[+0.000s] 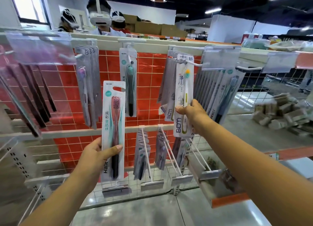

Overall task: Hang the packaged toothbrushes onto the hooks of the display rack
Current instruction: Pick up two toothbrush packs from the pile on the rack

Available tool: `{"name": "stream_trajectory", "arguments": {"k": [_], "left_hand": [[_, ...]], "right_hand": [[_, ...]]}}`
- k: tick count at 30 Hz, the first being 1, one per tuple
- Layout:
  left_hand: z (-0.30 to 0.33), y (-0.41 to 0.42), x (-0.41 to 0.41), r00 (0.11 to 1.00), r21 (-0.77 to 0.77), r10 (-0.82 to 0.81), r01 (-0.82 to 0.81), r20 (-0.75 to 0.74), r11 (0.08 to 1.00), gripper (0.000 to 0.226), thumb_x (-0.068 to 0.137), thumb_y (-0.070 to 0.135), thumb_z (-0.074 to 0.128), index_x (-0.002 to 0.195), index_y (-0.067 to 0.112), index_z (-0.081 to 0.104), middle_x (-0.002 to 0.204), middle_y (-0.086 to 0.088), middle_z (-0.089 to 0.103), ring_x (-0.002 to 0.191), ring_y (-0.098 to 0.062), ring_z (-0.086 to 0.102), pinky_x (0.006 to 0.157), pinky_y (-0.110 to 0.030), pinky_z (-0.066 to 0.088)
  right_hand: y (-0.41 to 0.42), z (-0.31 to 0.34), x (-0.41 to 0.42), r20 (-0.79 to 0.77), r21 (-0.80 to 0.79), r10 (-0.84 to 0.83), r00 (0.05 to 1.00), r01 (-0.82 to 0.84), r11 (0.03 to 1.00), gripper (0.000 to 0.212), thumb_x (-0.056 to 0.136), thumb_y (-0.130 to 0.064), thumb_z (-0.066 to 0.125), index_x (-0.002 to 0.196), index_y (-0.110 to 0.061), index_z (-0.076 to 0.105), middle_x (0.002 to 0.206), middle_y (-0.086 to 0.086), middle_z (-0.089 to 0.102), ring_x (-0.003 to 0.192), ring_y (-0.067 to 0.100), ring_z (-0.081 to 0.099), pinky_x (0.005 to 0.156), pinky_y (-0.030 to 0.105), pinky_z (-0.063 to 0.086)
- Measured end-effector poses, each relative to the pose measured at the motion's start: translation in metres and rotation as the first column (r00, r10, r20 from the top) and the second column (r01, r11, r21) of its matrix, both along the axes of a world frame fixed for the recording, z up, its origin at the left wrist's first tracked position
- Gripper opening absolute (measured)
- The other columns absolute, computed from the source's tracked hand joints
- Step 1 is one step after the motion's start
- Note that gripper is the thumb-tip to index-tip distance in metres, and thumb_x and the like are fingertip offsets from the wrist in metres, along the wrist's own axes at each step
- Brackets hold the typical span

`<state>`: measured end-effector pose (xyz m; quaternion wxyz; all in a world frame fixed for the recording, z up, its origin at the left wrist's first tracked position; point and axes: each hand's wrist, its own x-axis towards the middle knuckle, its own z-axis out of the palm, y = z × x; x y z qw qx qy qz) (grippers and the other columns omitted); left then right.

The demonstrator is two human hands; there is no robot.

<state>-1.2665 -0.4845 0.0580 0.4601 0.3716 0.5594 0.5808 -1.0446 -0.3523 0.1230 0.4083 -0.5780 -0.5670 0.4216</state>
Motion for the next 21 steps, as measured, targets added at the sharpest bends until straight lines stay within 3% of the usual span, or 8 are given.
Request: {"name": "stream_trajectory", "arguments": {"k": [6,10,14,16,18,21], "left_hand": [[-0.001,-0.003,-0.003,1.0,0.006,0.025,-0.026,0.017,1.0,0.03,0.078,0.003,0.066,0.106,0.01,0.061,0.097,-0.01,0.07,0.091,-0.026,0.065,0.071,-0.034,0.05],[-0.004,-0.01,-0.005,0.999,0.003,0.046,-0.046,0.024,0.999,0.029,0.078,0.005,0.067,0.105,0.012,0.061,0.099,-0.01,0.068,0.093,-0.028,0.064,0.071,-0.035,0.05],[-0.005,-0.021,-0.005,0.998,0.016,0.068,-0.068,0.014,0.998,0.025,0.078,0.004,0.066,0.1,0.015,0.063,0.099,-0.01,0.069,0.094,-0.028,0.065,0.073,-0.037,0.051],[-0.005,-0.028,-0.006,0.996,0.018,0.088,-0.088,0.0,0.996,0.028,0.078,0.005,0.068,0.103,0.014,0.063,0.102,-0.01,0.069,0.097,-0.03,0.064,0.08,-0.043,0.052],[-0.003,-0.036,-0.005,0.994,0.025,0.105,-0.105,-0.001,0.994,0.032,0.078,0.007,0.067,0.109,0.012,0.061,0.104,-0.01,0.069,0.099,-0.031,0.064,0.085,-0.047,0.052],[0.002,-0.049,-0.001,0.993,0.058,0.115,-0.116,0.009,0.992,0.036,0.08,0.006,0.066,0.114,0.008,0.059,0.103,-0.009,0.068,0.097,-0.027,0.064,0.073,-0.036,0.053]], "right_hand": [[-0.012,-0.016,0.004,0.153,-0.052,0.063,0.986,-0.055,0.997,0.049,0.082,-0.021,0.068,0.122,-0.012,0.041,0.107,0.006,0.056,0.095,0.022,0.057,0.086,0.038,0.049],[-0.033,-0.035,0.013,0.21,-0.22,0.192,0.959,-0.145,0.965,0.041,0.087,-0.022,0.064,0.119,-0.014,0.039,0.09,0.004,0.054,0.07,0.014,0.051,0.056,0.023,0.044],[-0.05,-0.047,0.014,0.361,-0.28,0.257,0.896,-0.159,0.947,0.039,0.089,-0.02,0.06,0.123,-0.012,0.043,0.085,0.003,0.054,0.063,0.01,0.05,0.048,0.018,0.043],[-0.054,-0.05,0.009,0.448,-0.219,0.239,0.862,-0.154,0.964,0.044,0.087,-0.021,0.063,0.126,-0.013,0.043,0.1,0.005,0.059,0.073,0.013,0.057,0.058,0.023,0.051],[-0.061,-0.047,0.003,0.576,-0.123,0.213,0.79,-0.174,0.977,0.048,0.085,-0.025,0.065,0.127,-0.014,0.045,0.114,0.007,0.06,0.092,0.02,0.061,0.081,0.035,0.055],[-0.083,-0.034,-0.005,0.731,0.01,0.172,0.66,-0.263,0.965,0.05,0.086,-0.03,0.061,0.131,-0.018,0.044,0.113,0.005,0.058,0.093,0.019,0.057,0.084,0.036,0.052]]}}
